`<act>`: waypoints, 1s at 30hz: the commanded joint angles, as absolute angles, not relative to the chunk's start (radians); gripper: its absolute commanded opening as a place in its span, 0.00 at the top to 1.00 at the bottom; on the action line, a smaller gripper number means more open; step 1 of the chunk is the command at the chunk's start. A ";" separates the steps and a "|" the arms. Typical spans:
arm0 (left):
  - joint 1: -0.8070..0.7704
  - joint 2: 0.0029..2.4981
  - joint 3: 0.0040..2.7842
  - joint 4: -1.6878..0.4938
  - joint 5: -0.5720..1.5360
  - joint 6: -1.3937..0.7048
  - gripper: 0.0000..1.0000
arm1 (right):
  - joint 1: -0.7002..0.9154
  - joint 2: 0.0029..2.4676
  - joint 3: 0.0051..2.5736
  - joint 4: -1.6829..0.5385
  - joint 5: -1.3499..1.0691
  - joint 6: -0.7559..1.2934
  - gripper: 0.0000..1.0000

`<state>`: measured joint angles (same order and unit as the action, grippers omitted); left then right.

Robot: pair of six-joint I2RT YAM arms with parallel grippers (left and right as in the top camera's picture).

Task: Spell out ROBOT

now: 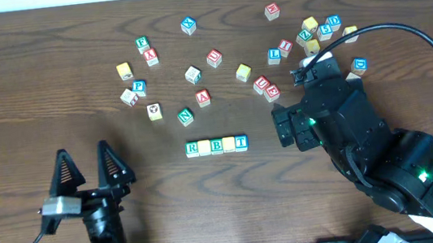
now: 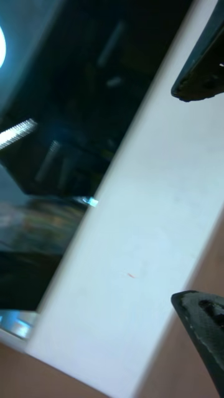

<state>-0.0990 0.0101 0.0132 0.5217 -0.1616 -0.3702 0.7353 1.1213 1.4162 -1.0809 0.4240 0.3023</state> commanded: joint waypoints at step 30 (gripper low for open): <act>-0.096 0.004 0.004 -0.055 -0.184 -0.368 0.05 | 0.735 1.118 1.432 -1.097 0.442 0.290 0.01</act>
